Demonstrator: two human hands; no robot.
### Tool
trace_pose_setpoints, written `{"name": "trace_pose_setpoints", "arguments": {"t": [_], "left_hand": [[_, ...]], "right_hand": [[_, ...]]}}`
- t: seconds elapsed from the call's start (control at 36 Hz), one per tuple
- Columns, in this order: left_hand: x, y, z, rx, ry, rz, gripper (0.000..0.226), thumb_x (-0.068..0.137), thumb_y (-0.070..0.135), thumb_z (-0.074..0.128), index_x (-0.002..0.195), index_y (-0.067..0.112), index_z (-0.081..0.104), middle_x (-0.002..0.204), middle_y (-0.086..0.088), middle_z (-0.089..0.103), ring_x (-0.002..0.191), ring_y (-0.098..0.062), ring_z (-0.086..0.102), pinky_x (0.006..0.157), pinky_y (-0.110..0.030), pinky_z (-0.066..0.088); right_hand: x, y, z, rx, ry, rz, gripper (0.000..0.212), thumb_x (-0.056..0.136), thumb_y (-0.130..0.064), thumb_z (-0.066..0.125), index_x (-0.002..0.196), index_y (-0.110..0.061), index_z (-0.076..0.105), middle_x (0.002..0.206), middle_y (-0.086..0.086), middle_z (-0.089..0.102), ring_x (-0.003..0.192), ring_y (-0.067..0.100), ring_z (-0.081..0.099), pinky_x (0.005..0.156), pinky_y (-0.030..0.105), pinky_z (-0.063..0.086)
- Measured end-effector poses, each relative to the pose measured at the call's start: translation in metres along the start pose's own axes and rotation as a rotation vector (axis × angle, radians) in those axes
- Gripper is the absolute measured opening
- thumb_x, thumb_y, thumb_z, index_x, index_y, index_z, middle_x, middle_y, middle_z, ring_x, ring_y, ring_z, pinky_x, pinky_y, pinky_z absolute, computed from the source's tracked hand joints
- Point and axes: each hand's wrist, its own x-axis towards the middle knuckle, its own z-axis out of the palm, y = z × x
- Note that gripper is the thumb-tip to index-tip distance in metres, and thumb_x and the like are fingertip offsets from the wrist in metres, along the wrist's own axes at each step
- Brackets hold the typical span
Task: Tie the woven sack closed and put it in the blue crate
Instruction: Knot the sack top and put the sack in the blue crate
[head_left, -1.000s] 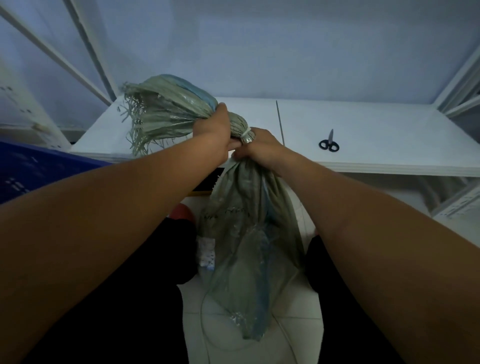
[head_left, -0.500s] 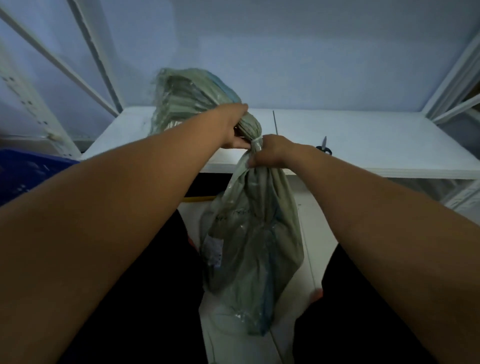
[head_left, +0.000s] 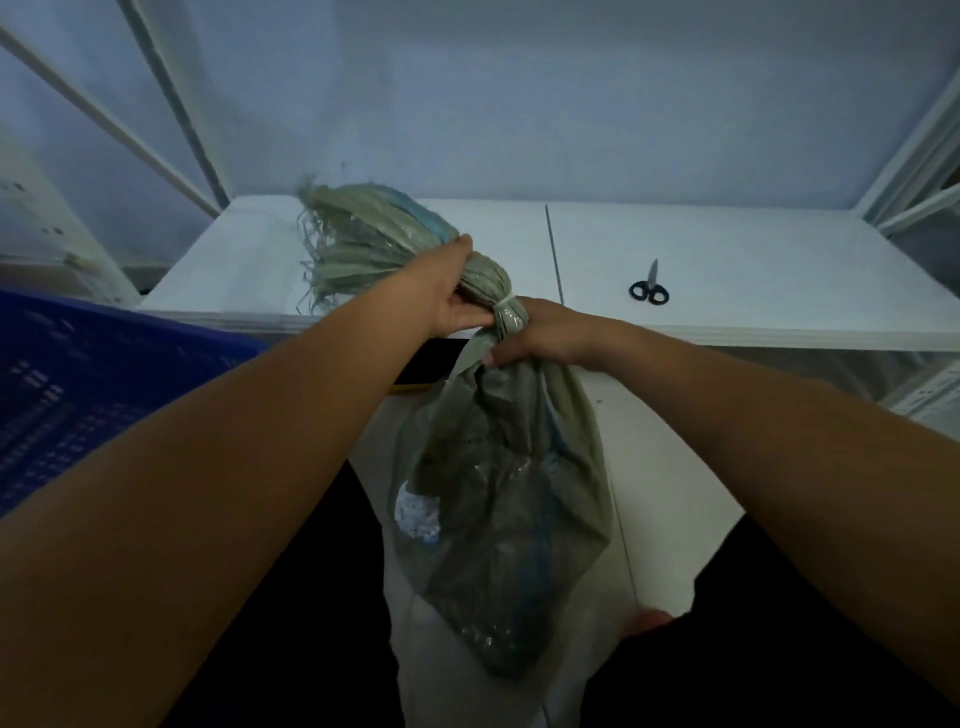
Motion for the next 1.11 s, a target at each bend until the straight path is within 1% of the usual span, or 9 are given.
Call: {"name": "trace_pose_setpoints", "arguments": {"t": [0.25,0.36,0.53,0.61,0.75,0.89,0.97,1.06,1.11], "left_hand": [[0.01,0.0,-0.014,-0.038,0.004,0.006,0.052,0.1,0.044,0.054,0.133,0.005,0.051,0.119,-0.021,0.066,0.083,-0.036,0.069,0.052,-0.046,0.06],[0.008,0.004,-0.009,-0.007,0.002,0.053,0.05,0.1,0.045,0.054,0.131,0.006,0.052,0.107,-0.018,0.067,0.08,-0.033,0.07,0.052,-0.043,0.061],[0.009,0.007,-0.006,0.016,0.036,0.111,0.048,0.099,0.049,0.054,0.128,0.011,0.055,0.112,-0.016,0.07,0.082,-0.031,0.073,0.055,-0.042,0.061],[0.01,0.008,-0.007,0.001,0.044,0.139,0.049,0.098,0.05,0.054,0.129,0.011,0.055,0.113,-0.015,0.07,0.083,-0.03,0.074,0.057,-0.042,0.062],[0.006,0.012,-0.011,-0.091,-0.003,0.208,0.053,0.098,0.052,0.053,0.13,0.009,0.055,0.116,-0.016,0.068,0.091,-0.031,0.073,0.069,-0.045,0.063],[0.008,0.02,-0.022,-0.225,-0.057,0.258,0.053,0.097,0.047,0.059,0.126,0.002,0.059,0.114,-0.021,0.068,0.102,-0.033,0.071,0.086,-0.045,0.06],[0.011,0.02,-0.022,-0.09,-0.049,0.27,0.059,0.092,0.054,0.062,0.125,0.005,0.061,0.122,-0.019,0.066,0.107,-0.032,0.069,0.087,-0.043,0.06],[0.005,0.015,-0.016,0.209,-0.054,0.327,0.062,0.088,0.065,0.06,0.119,0.011,0.064,0.111,-0.006,0.067,0.085,-0.017,0.069,0.069,-0.027,0.058],[0.001,0.011,-0.013,0.357,-0.136,0.358,0.063,0.089,0.065,0.059,0.13,0.017,0.063,0.115,0.0,0.07,0.093,-0.013,0.07,0.078,-0.027,0.058]], "right_hand": [[0.002,0.019,0.001,0.252,-0.171,-0.087,0.061,0.081,-0.003,0.08,0.136,-0.012,0.056,0.125,0.013,0.07,0.116,0.029,0.067,0.102,0.041,0.054],[-0.001,0.026,-0.002,0.17,-0.172,-0.029,0.047,0.079,-0.007,0.083,0.122,-0.016,0.065,0.113,0.003,0.075,0.104,0.018,0.072,0.094,0.033,0.056],[0.002,0.025,-0.003,0.203,-0.2,0.11,0.042,0.072,-0.018,0.087,0.112,-0.012,0.075,0.107,0.007,0.078,0.101,0.028,0.074,0.099,0.045,0.056],[0.007,0.022,0.0,0.228,-0.143,0.14,0.05,0.064,-0.025,0.086,0.11,-0.01,0.075,0.106,0.009,0.078,0.1,0.03,0.074,0.098,0.047,0.056],[0.011,0.007,0.006,0.313,0.082,0.113,0.03,0.085,-0.019,0.077,0.112,-0.008,0.072,0.105,0.011,0.077,0.097,0.029,0.074,0.089,0.035,0.059],[0.015,-0.018,0.006,0.39,0.21,0.099,0.032,0.082,-0.022,0.078,0.106,-0.003,0.072,0.098,0.015,0.078,0.086,0.03,0.076,0.088,0.041,0.061],[0.018,-0.024,0.004,0.398,0.27,0.125,0.034,0.078,-0.023,0.079,0.106,-0.004,0.072,0.098,0.014,0.077,0.087,0.03,0.075,0.09,0.045,0.06],[0.017,-0.028,0.0,0.408,0.328,0.147,0.035,0.073,-0.024,0.079,0.102,-0.006,0.072,0.096,0.012,0.077,0.085,0.03,0.076,0.09,0.046,0.06],[0.017,-0.031,-0.004,0.436,0.367,0.155,0.039,0.071,-0.026,0.077,0.103,-0.005,0.072,0.095,0.012,0.078,0.084,0.029,0.076,0.088,0.045,0.061]]}}
